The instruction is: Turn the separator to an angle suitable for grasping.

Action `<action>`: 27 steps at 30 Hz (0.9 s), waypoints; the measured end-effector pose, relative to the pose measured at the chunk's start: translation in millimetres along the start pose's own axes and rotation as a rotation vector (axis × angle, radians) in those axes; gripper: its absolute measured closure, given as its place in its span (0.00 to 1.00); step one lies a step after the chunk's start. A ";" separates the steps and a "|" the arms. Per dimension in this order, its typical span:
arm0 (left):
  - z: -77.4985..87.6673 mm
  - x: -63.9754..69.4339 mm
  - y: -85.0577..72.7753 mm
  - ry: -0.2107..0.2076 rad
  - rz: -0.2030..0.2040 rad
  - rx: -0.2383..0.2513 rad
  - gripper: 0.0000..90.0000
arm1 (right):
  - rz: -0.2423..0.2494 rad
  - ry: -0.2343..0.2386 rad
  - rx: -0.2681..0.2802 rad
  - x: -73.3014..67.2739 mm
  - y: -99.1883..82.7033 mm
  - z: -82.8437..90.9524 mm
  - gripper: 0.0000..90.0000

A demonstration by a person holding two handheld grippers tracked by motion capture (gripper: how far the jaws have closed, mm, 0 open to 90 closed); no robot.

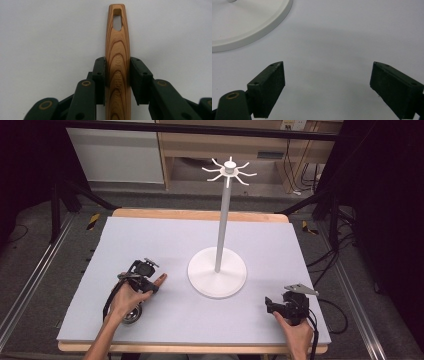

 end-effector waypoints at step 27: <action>87.6 17.2 10.6 -0.074 -0.023 0.425 0.75 | -0.014 -0.006 0.021 0.0 1.4 3.1 0.14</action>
Point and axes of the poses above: each handheld gripper's, and its own axes: z roughly backward along the jaws, y roughly out of its top, x roughly to its right, the point moved 10 cm from there along -z, roughly forward along the jaws, and after that the axes turned 7 degrees about z, right-handed, at the moved point
